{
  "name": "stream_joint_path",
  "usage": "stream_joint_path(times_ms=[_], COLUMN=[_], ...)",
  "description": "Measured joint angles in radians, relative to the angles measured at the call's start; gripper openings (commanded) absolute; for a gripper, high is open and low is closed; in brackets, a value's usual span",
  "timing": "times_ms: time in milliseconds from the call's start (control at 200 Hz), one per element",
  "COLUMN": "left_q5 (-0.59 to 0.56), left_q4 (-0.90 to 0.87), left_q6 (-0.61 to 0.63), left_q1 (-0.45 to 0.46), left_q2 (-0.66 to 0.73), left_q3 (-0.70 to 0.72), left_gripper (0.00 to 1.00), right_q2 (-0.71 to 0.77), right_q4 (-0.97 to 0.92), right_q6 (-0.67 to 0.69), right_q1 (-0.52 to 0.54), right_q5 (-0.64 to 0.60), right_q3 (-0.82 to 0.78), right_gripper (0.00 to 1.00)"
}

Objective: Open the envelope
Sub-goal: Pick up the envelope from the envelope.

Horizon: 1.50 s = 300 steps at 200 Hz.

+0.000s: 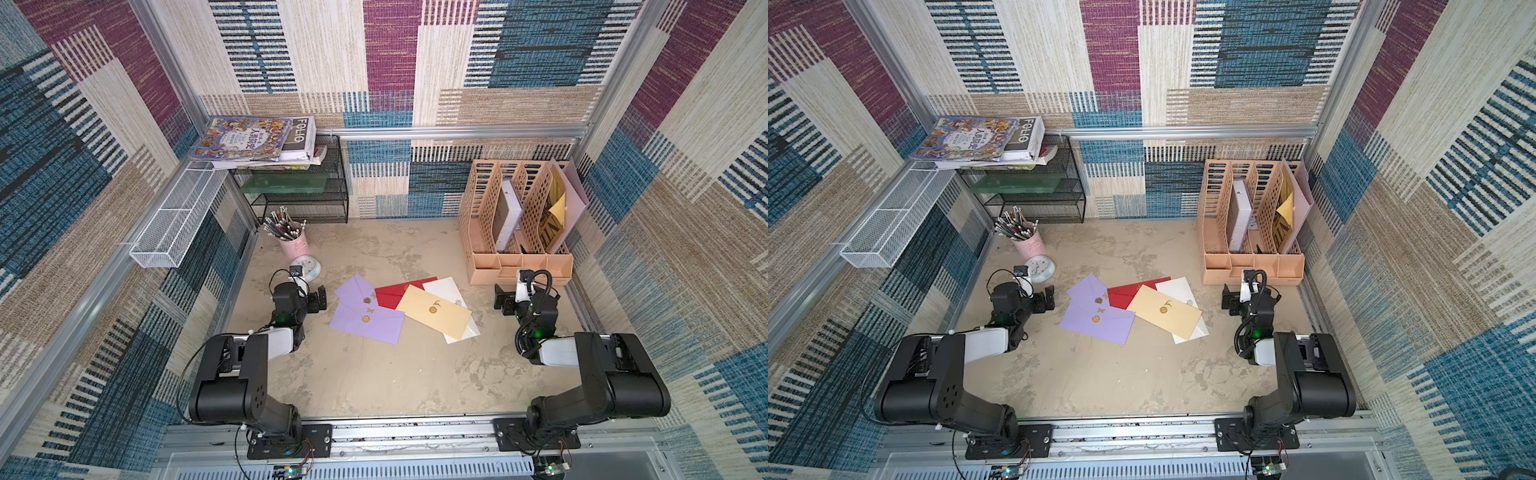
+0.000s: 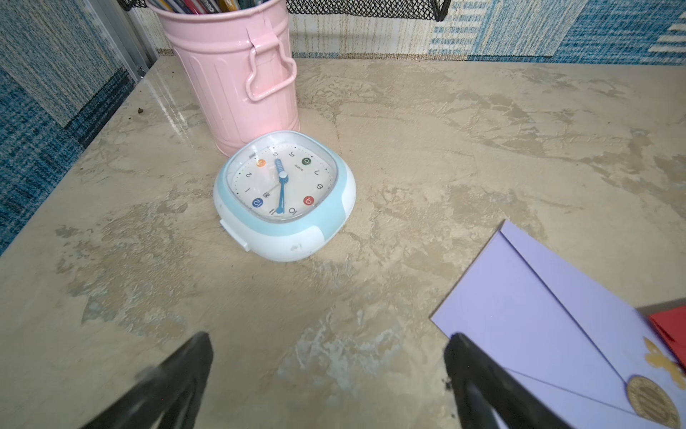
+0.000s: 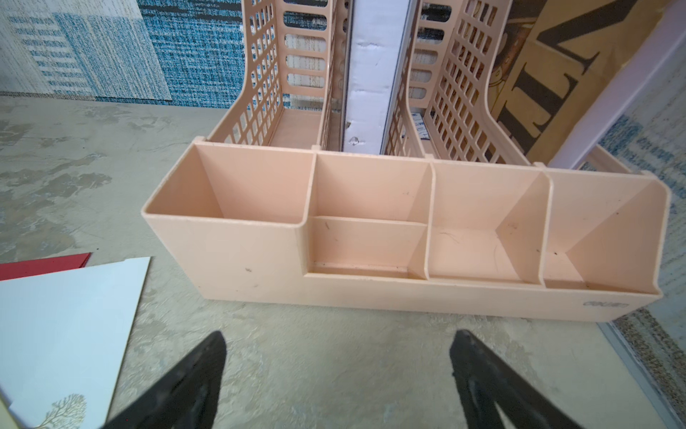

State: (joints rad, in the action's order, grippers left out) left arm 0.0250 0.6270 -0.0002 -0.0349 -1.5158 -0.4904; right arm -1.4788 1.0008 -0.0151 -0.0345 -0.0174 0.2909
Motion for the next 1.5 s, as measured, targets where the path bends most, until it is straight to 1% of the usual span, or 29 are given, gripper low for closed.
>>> stream_joint_path(times_ms=[305, 346, 396, 436, 486, 541, 611, 701, 776, 891, 1022, 1112, 1192, 1322, 1502], left_q5=[0.000, 0.000, 0.000, 0.003, 0.008, 0.006, 0.005, 0.035, 0.068, 0.131, 0.200, 0.234, 0.259, 0.259, 0.270], left_q4=[0.000, 0.000, 0.000, -0.007, -0.089, -0.221, -0.305, -0.391, -0.482, -0.608, -0.735, -0.764, -0.763, -0.740, -0.734], left_q6=[0.000, 0.000, 0.000, 0.002, 0.014, 0.018, -0.002, -0.054, -0.106, -0.153, -0.181, -0.214, -0.264, -0.370, -0.503], left_q1=[0.000, 0.000, 0.000, 0.000, 0.005, 0.018, 0.029, 0.035, 0.056, 0.109, 0.167, 0.202, 0.214, 0.216, 0.220], left_q2=[-0.002, -0.002, -0.002, 0.000, 0.020, 0.054, 0.099, 0.132, 0.136, 0.142, 0.161, 0.207, 0.267, 0.350, 0.369], left_q3=[-0.001, -0.001, -0.001, -0.005, -0.042, -0.137, -0.251, -0.347, -0.413, -0.496, -0.575, -0.547, -0.468, -0.344, -0.283], left_gripper=[0.99, 0.93, 0.78, 0.73, 0.72, 0.76, 0.78, 0.78, 0.79, 0.78, 0.78, 0.78, 0.78, 0.79, 0.78], right_q2=[0.000, 0.000, 0.001, 0.010, 0.033, 0.059, 0.093, 0.127, 0.142, 0.169, 0.191, 0.201, 0.207, 0.195, 0.132], right_q4=[0.000, 0.000, -0.005, -0.027, -0.088, -0.179, -0.278, -0.418, -0.538, -0.679, -0.822, -0.903, -0.970, -1.064, -1.138], right_q6=[0.000, 0.000, 0.000, -0.001, -0.005, -0.009, -0.027, -0.053, -0.063, -0.063, -0.077, -0.100, -0.116, -0.142, -0.167], right_q1=[0.002, 0.005, 0.010, 0.016, 0.027, 0.042, 0.057, 0.084, 0.136, 0.233, 0.327, 0.376, 0.404, 0.432, 0.440], right_q5=[0.003, 0.002, -0.010, -0.026, -0.056, -0.098, -0.145, -0.191, -0.241, -0.297, -0.365, -0.388, -0.381, -0.318, -0.209], right_q3=[0.002, 0.003, 0.006, 0.016, 0.061, 0.142, 0.245, 0.353, 0.430, 0.500, 0.584, 0.639, 0.682, 0.746, 0.791], right_gripper=[0.96, 0.96, 0.96, 0.96, 0.96, 0.95, 0.96, 0.96, 0.96, 0.96, 0.96, 0.96, 0.96, 0.96, 0.96])
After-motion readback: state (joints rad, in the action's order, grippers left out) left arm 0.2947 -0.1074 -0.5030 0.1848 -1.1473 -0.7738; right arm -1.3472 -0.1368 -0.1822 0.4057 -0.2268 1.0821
